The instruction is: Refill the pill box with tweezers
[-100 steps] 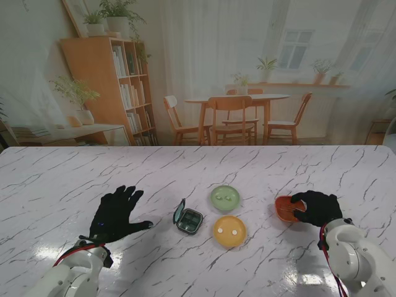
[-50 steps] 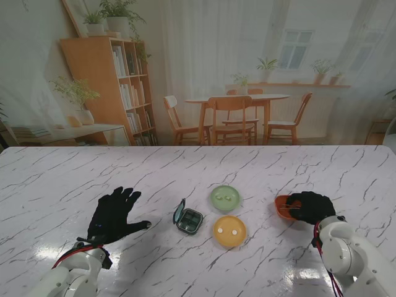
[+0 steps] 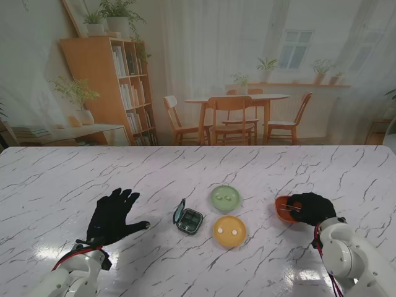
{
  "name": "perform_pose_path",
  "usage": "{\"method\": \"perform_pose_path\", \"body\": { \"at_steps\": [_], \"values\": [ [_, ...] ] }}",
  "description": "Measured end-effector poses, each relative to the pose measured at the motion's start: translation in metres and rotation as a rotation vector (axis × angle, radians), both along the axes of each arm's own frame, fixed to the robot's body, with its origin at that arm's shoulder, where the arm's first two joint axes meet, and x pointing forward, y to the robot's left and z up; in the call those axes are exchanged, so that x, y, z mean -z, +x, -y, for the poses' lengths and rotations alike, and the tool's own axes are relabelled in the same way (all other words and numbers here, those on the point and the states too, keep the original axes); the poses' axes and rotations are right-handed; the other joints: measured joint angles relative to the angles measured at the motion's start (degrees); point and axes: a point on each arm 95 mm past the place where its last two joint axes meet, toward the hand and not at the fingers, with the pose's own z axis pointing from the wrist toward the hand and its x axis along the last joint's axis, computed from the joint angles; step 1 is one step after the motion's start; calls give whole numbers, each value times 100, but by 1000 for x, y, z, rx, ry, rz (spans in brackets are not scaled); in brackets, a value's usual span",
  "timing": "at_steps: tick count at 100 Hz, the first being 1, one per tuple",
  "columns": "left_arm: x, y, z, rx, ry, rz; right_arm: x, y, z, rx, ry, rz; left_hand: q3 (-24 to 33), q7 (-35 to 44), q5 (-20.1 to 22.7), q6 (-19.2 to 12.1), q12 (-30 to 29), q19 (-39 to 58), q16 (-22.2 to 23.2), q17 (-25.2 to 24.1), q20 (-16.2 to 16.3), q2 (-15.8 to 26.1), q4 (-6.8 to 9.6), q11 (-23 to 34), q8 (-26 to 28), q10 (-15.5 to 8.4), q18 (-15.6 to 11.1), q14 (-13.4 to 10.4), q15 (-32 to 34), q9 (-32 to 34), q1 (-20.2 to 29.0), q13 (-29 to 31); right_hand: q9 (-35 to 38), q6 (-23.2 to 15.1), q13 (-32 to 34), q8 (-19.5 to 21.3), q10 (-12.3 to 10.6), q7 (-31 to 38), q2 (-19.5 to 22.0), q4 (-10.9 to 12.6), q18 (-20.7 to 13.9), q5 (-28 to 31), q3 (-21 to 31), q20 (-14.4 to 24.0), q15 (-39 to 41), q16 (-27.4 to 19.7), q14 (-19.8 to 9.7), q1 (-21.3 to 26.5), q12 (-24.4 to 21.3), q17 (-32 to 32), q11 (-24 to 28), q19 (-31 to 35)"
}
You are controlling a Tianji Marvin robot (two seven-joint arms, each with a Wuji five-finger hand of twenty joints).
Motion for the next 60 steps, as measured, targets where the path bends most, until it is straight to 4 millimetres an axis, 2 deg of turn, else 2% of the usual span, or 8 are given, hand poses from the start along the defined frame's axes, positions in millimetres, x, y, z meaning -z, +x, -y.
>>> {"method": "perform_pose_path", "body": {
  "at_steps": [36, 60],
  "values": [
    [3, -2, -2, -8, -12, -19, 2, -2, 0, 4, 8, 21, -3, 25, 20, 0, 0, 49, 4, 47, 31, 66, 0, 0, 17, 63, 0, 123, 40, 0, 0, 1, 266, 59, 580, -240, 81, 111, -52, -1, -1, 15, 0, 157, 235, 140, -4, 12, 3, 540, -63, 208],
    [4, -2, -2, -6, -18, -27, -1, -5, 1, 12, 16, 15, -3, 25, 20, -5, -4, 51, 5, 47, 31, 69, 0, 0, 17, 118, 0, 171, 89, 0, 0, 1, 427, 235, 911, -457, 235, 7, -52, -1, -1, 12, 0, 229, 364, 79, 60, 122, -2, 990, -133, 361]
  ]
}}
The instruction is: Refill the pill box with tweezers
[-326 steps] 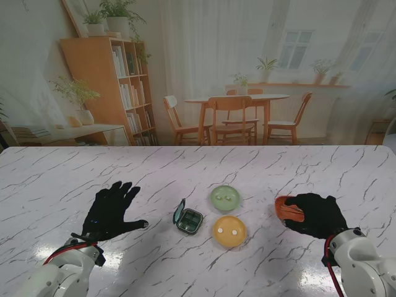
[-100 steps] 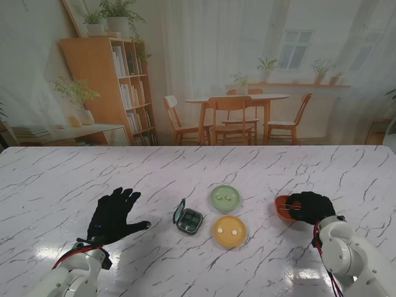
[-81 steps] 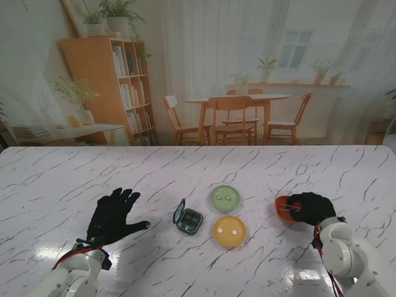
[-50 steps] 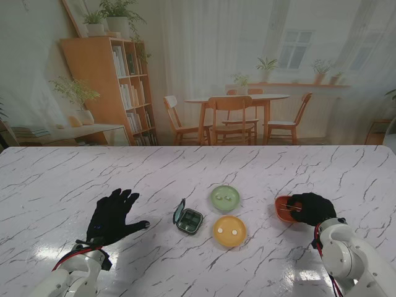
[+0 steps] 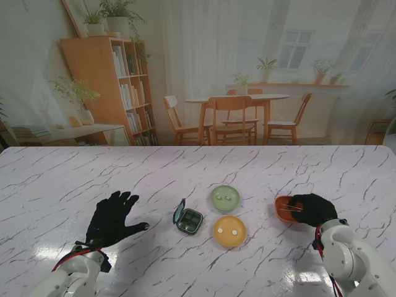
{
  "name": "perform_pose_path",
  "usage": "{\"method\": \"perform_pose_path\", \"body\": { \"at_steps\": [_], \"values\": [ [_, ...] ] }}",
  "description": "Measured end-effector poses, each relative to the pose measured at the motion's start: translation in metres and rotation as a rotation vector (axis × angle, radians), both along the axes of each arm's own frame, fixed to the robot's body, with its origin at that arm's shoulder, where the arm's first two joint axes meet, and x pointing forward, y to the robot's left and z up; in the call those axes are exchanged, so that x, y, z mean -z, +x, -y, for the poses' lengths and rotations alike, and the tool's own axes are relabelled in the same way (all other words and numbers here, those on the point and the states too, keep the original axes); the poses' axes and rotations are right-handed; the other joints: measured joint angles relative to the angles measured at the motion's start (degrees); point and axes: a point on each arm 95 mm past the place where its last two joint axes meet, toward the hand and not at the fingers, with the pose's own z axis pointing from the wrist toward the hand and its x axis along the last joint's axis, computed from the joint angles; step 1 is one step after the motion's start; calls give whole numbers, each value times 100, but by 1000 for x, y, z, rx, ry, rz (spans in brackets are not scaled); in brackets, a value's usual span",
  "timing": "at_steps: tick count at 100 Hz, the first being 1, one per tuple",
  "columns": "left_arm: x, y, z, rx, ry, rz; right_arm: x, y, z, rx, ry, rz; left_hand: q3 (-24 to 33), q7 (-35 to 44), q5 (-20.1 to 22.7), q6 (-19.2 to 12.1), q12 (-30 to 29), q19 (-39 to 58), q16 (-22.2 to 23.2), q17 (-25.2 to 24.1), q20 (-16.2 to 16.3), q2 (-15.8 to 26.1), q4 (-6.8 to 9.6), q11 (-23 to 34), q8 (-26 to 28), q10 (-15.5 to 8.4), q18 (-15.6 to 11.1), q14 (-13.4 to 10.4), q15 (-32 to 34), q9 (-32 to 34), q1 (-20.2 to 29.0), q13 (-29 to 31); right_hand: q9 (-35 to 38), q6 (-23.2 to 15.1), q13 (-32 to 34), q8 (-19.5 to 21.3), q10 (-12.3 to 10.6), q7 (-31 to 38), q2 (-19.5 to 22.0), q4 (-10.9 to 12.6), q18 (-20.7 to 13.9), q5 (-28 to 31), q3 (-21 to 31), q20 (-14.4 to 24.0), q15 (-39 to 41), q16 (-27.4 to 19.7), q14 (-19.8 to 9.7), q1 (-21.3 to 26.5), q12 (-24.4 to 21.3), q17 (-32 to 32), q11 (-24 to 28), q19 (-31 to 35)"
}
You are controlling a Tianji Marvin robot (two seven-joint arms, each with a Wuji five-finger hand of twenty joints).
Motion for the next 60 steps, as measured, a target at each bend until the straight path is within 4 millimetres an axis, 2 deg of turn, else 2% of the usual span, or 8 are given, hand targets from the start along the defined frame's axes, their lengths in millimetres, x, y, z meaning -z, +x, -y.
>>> {"method": "perform_pose_path", "body": {
  "at_steps": [14, 23, 40, 46, 53, 57, 60],
  "values": [
    [0, 0, 0, 2, -3, -1, -3, -1, 0, 10, 6, 0, -1, 0, 0, -65, -79, 0, 0, 0, 0, 71, 0, 0, 0, 2, 0, 0, 2, 0, 0, 0, 283, 1, 293, -153, 36, 151, 0, -1, -2, 0, -7, 55, 162, 0, 4, 46, -1, 436, -2, 196],
    [0, 0, 0, 3, -4, -2, -4, -1, 0, 15, 10, 0, -1, 0, 0, -69, -104, 0, 0, 0, 0, 71, 0, 0, 1, 2, 0, 0, 2, 0, 0, 0, 358, 1, 456, -413, 52, 415, 0, -1, -2, 0, -25, 55, 362, 0, -40, 224, -1, 716, -2, 297],
    [1, 0, 0, 3, -8, -5, -6, -1, 0, 20, 13, 6, -1, 0, 0, -69, -126, 0, 0, 0, 0, 72, 0, 0, 1, 3, 0, 1, 2, 0, 0, 0, 572, 0, 703, -494, 75, 699, -6, -4, -3, 0, -37, 55, 587, 73, -65, 345, -1, 1049, 7, 419],
    [1, 0, -1, 3, -9, -7, -6, 0, 0, 22, 15, 8, -1, 0, 1, -69, -128, 0, 0, 0, 0, 72, 0, 0, 1, 3, 0, 1, 2, 0, 0, 0, 642, -12, 745, -693, 78, 882, -8, -4, -3, 0, -39, 8, 652, 73, -66, 402, 21, 1115, 7, 481],
    [2, 0, -1, 3, -11, -8, -6, 0, 0, 23, 17, 9, -1, 0, 2, -69, -130, 1, 1, 0, 0, 73, 0, 0, 1, 3, 0, 1, 2, 0, 0, 0, 662, -82, 794, -714, 88, 990, -16, -6, -3, 0, -39, -4, 741, 76, -71, 402, 60, 1196, 6, 566],
    [2, 0, -1, 3, -11, -9, -6, 0, 0, 23, 19, 13, -1, 0, 3, -69, -130, 1, 1, 0, 0, 73, 0, 0, 1, 3, 0, 1, 2, 0, 0, 0, 710, -154, 816, -764, 99, 1027, -72, -229, -3, 0, -39, -4, 813, 114, -73, 406, 66, 1218, 7, 629],
    [2, 0, -1, 3, -12, -10, -6, 0, 0, 24, 20, 17, -1, 0, 7, -69, -130, 1, 1, 0, 0, 73, 0, 0, 1, 3, 0, 1, 2, 0, 0, 0, 715, -201, 818, -767, 101, 1059, -72, -241, -3, 3, -46, -4, 865, 135, -74, 467, 69, 1224, 11, 683]
  ]
}}
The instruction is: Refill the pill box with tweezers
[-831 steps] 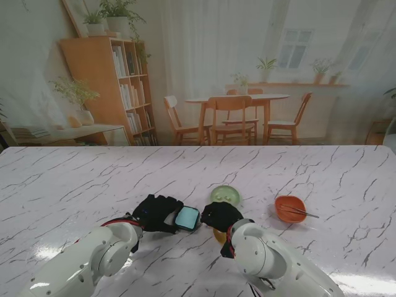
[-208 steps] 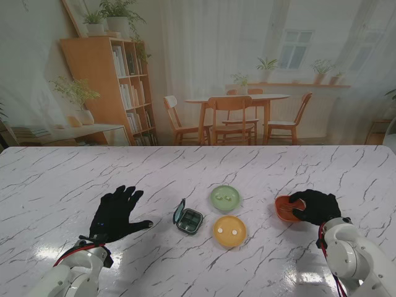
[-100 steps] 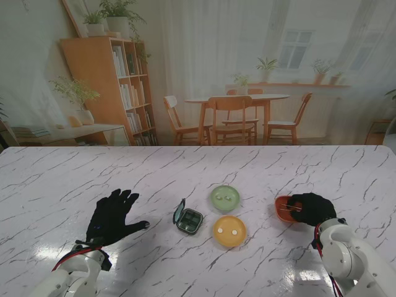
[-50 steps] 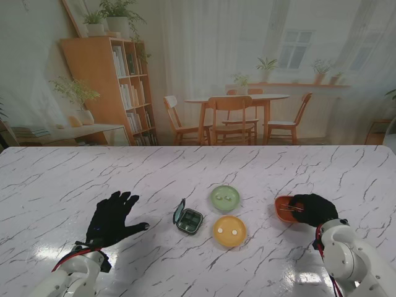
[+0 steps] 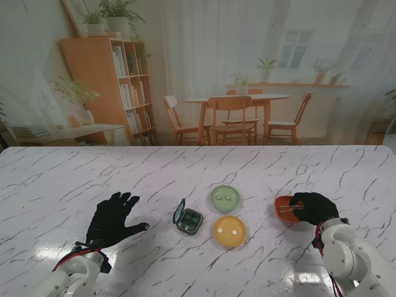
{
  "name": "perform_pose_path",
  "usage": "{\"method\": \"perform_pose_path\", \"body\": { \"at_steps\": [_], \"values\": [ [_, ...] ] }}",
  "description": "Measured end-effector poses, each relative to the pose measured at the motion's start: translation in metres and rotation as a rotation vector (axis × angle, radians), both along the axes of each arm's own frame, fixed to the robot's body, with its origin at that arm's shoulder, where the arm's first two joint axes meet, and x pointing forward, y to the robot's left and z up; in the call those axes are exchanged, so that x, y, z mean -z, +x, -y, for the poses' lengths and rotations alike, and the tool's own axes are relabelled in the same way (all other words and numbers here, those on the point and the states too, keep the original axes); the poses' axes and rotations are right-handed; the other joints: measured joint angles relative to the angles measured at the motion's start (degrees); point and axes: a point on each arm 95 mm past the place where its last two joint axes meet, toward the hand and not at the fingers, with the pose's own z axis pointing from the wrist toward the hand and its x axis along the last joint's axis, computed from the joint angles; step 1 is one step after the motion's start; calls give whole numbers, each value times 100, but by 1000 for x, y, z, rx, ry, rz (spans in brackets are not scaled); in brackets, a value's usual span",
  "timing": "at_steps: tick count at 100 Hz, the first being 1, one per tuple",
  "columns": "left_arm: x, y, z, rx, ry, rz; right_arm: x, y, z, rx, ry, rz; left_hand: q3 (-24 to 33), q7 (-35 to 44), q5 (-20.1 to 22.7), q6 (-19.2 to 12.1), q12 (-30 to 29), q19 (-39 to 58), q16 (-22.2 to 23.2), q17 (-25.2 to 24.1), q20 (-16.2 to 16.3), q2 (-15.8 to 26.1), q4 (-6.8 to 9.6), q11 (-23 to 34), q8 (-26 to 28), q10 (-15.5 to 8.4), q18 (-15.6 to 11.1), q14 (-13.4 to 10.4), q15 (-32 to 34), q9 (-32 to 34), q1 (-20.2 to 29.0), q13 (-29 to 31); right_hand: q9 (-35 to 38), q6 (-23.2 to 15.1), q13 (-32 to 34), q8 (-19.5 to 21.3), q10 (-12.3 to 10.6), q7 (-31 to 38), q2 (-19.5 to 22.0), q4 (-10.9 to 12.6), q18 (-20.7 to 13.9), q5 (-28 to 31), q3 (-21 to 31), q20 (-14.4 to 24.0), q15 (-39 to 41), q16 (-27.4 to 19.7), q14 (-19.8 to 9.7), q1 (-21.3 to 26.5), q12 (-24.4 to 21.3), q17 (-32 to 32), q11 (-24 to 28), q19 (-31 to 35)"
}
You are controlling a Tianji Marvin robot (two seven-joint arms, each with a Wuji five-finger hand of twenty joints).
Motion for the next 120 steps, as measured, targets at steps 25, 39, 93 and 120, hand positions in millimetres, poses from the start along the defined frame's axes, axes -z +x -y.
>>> {"method": "perform_pose_path", "body": {
  "at_steps": [25, 39, 93, 120],
  "values": [
    [2, -2, -2, -3, -3, -11, 4, 1, 0, 8, 16, 26, 0, 0, 1, 0, -4, 0, 0, 0, 0, 2, 0, 0, 0, 0, 0, 0, 0, -7, 0, 0, 236, -151, 165, -272, 2, 232, -72, -65, 0, 131, -70, 54, 231, 16, -2, -7, 72, 66, 71, 284],
    [3, -2, -2, -3, -2, -18, 3, 0, 1, 13, 29, 32, 0, 0, 1, 0, -6, 0, 0, 0, 0, 4, 0, 0, 0, 0, 0, 0, 0, -17, 0, -7, 291, -153, 249, -346, 4, 303, -85, -66, 0, 131, -74, 55, 303, 21, -2, -9, 74, 179, 71, 355],
    [5, -3, -3, -4, -11, -29, -13, -6, 2, 3, 41, 35, -6, 5, 56, -1, -62, 0, 0, -61, 0, 76, 0, -8, 0, 0, 0, 0, 1, -24, 0, -47, 428, -187, 388, -452, -309, 502, -157, -68, 0, 197, -77, 56, 460, 76, -196, -9, 126, 266, 111, 492],
    [6, -3, -3, -2, -11, -39, -15, -11, 8, 11, 40, 14, -6, 5, 60, -1, -76, 0, 0, -62, 0, 76, 0, -8, 0, 0, 0, -2, 1, -24, 0, -47, 428, -187, 388, -508, -347, 505, -157, -68, 0, 197, -79, 56, 460, 77, -197, -9, 127, 266, 126, 498]
  ]
}}
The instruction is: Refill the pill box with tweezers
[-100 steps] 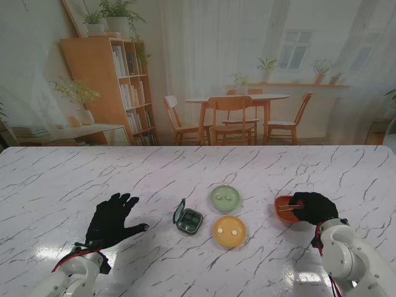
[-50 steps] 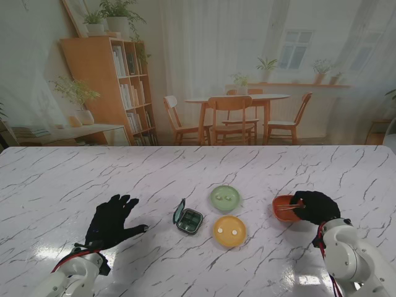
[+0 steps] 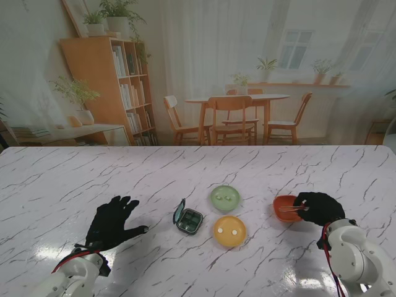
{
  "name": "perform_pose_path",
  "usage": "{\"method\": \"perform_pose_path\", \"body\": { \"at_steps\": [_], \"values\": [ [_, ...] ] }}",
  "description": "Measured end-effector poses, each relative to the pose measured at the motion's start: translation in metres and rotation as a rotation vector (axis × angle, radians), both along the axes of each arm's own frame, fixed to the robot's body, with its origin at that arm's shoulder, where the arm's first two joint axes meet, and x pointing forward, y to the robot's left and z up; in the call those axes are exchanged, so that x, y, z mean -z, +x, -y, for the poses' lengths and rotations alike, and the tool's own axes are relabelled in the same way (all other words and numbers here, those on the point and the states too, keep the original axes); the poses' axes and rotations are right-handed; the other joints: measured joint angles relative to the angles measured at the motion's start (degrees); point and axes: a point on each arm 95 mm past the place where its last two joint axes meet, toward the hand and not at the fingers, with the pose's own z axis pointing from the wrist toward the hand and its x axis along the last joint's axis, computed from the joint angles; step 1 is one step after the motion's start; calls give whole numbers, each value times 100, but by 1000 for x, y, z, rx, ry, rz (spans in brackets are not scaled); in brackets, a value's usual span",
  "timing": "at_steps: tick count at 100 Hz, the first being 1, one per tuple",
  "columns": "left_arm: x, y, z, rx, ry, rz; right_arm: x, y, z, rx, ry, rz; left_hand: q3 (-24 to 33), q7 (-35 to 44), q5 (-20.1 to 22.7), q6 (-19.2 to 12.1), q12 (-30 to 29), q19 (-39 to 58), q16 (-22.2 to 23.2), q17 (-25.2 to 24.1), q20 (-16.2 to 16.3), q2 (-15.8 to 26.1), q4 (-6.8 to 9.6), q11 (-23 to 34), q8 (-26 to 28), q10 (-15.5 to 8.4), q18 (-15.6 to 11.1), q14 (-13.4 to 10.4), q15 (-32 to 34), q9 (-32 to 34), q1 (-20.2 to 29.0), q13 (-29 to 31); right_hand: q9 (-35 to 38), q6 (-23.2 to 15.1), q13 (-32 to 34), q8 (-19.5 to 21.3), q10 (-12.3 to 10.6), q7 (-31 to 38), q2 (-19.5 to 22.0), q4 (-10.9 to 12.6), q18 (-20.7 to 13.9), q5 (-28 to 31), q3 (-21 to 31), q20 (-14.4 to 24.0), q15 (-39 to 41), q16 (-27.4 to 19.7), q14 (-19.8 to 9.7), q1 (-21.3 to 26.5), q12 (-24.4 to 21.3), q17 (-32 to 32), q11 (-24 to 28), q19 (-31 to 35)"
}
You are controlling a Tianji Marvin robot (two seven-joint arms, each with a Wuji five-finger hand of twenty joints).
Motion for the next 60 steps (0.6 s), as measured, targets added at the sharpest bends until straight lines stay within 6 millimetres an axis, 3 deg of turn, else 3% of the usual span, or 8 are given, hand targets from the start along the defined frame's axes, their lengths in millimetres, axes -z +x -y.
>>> {"method": "perform_pose_path", "body": {
  "at_steps": [60],
  "values": [
    [2, 0, 0, 2, -5, -22, -18, -12, 10, -4, -48, 3, -2, 0, 3, 0, -44, 0, 0, -22, 0, 69, 0, -22, 0, 0, 0, -5, 0, 0, -69, -10, 302, -21, 153, -19, -190, 9, 0, -5, 0, 188, -78, 4, 416, 71, -123, 0, 224, 72, 346, 279]
  ]
}}
